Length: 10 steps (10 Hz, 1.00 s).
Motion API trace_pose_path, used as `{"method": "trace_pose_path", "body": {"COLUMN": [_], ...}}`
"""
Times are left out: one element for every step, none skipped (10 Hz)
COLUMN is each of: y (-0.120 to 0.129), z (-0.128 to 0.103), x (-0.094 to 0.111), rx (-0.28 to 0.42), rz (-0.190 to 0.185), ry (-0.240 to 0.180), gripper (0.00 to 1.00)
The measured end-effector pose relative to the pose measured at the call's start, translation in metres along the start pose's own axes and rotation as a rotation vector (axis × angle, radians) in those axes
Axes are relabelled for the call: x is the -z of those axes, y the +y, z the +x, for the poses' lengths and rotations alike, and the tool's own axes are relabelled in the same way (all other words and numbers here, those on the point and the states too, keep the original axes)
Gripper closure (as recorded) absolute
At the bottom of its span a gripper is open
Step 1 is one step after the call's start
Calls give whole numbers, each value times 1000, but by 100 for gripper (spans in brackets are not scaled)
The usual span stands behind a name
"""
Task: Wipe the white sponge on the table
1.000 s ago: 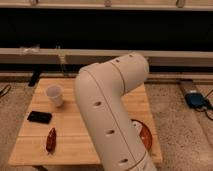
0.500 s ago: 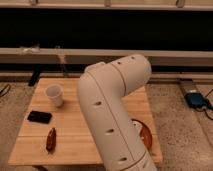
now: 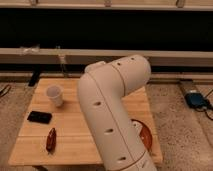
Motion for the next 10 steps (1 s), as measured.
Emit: {"method": "trace_pose_path", "body": {"y": [5,10,18,19,19,19,19,22,38,54], "z": [-17,-28,-41,-40,-41,-40,-41,-42,-45,-46], "x": [4,7,8,9,9,9,10,11,18,25], "rx": [0,2,6,8,7,7,11,26,57,85], "rz": [-7,-11,-16,-16,-17,-17,-14,-20,-41,-56], "ry": [-10,-17,-22,-26,-26,-25,-25,-29,-44,-52], "gripper": [95,95,95,95,95,95,95,95,95,95]}}
